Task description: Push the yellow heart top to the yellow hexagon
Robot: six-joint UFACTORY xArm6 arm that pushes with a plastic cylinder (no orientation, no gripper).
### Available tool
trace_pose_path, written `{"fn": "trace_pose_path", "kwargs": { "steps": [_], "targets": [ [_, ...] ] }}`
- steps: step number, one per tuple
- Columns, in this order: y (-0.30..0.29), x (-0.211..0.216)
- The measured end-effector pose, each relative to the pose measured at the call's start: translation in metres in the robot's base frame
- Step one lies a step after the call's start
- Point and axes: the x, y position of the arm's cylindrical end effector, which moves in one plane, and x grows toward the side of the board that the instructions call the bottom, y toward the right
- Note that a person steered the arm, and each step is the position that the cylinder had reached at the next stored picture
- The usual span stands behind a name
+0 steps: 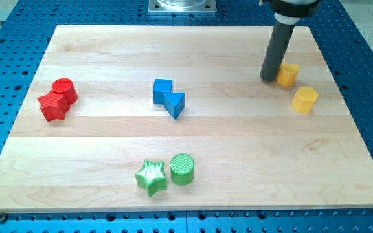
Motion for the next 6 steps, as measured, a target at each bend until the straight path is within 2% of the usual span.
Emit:
{"fn": "trace_pose_path", "kwargs": {
  "steps": [3, 4, 6],
  "targets": [
    [0.028, 0.010],
    [0.027, -0.012],
    [0.067, -0.010]
  ]
}}
